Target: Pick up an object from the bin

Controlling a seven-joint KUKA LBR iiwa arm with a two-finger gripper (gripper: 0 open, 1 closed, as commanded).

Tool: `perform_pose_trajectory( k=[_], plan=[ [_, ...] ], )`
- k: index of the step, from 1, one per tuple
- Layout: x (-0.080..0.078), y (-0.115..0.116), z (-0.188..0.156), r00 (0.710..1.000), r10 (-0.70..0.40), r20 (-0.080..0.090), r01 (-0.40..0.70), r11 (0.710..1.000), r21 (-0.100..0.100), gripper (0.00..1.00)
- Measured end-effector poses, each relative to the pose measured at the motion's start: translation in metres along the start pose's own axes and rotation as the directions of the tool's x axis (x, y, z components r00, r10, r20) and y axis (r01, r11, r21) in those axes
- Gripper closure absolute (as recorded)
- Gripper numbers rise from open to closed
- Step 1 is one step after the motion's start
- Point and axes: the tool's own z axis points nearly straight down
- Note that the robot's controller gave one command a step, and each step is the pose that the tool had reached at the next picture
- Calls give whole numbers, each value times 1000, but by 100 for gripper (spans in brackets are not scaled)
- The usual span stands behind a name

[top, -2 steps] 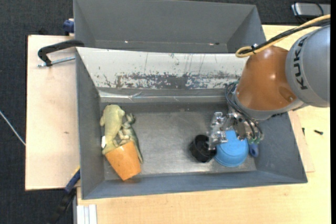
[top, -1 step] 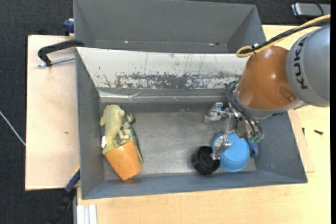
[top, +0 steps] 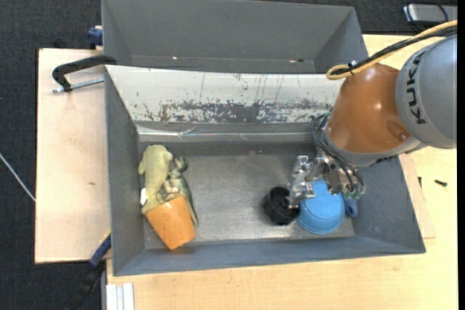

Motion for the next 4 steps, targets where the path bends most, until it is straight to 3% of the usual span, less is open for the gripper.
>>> perform_pose_trajectory(
  k=[1, 2, 3, 4],
  plan=[
    [-3, -2, 0, 1000, 3, 18, -3, 1000, 5, 0],
    [0, 0, 0, 1000, 0, 0, 0, 1000, 0, 100],
    [-4, -2, 0, 1000, 3, 18, -3, 1000, 5, 0],
    [0, 0, 0, 1000, 0, 0, 0, 1000, 1, 100]
  ],
)
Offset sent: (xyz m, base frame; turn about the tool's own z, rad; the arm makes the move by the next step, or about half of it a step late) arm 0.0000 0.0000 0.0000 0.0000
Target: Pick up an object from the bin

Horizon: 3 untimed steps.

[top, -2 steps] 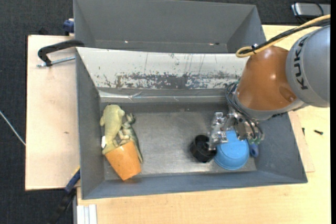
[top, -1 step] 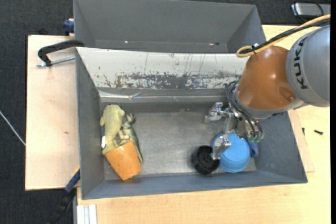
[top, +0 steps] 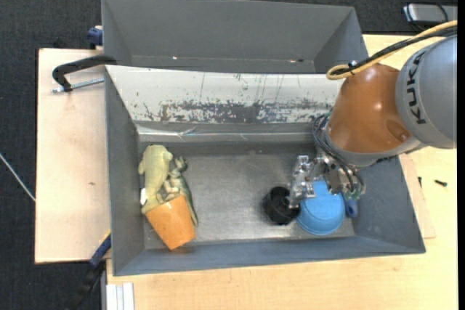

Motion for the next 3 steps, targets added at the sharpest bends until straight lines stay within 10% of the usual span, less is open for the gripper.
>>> perform_pose_trajectory(
  k=[1, 2, 3],
  plan=[
    [-3, -2, 0, 1000, 3, 18, -3, 1000, 5, 0],
    [0, -1, -1, 1000, 0, -2, 0, 1000, 1, 100],
    [-4, -2, -1, 1000, 3, 21, -3, 1000, 5, 0]
  ],
)
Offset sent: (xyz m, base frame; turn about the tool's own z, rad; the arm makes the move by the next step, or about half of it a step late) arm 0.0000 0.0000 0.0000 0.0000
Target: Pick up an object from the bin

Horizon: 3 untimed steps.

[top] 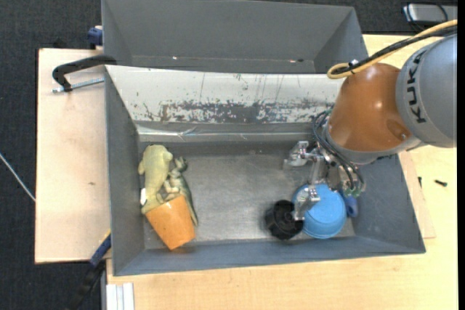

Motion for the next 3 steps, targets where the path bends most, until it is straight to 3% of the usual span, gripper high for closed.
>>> perform_pose_trajectory(
  k=[1, 2, 3],
  plan=[
    [4, 2, 0, 1000, -3, -19, 3, 1000, -4, 100],
    [1, 0, 1, 1000, 0, -3, 0, 1000, 0, 0],
    [4, 2, 1, 1000, -3, -18, 3, 1000, -4, 100]
  ],
)
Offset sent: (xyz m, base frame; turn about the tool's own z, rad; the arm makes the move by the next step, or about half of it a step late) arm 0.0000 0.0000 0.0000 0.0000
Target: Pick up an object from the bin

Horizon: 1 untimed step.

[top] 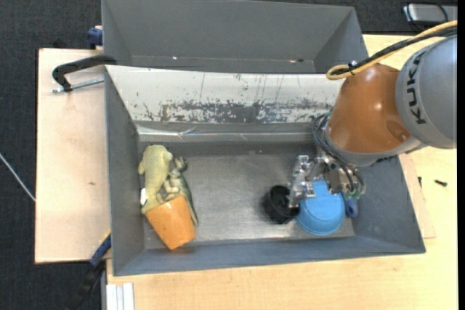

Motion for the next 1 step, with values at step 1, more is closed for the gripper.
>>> perform_pose_trajectory(
  k=[1],
  plan=[
    [-3, -2, 0, 1000, 3, 16, -3, 1000, 4, 0]
  ],
)
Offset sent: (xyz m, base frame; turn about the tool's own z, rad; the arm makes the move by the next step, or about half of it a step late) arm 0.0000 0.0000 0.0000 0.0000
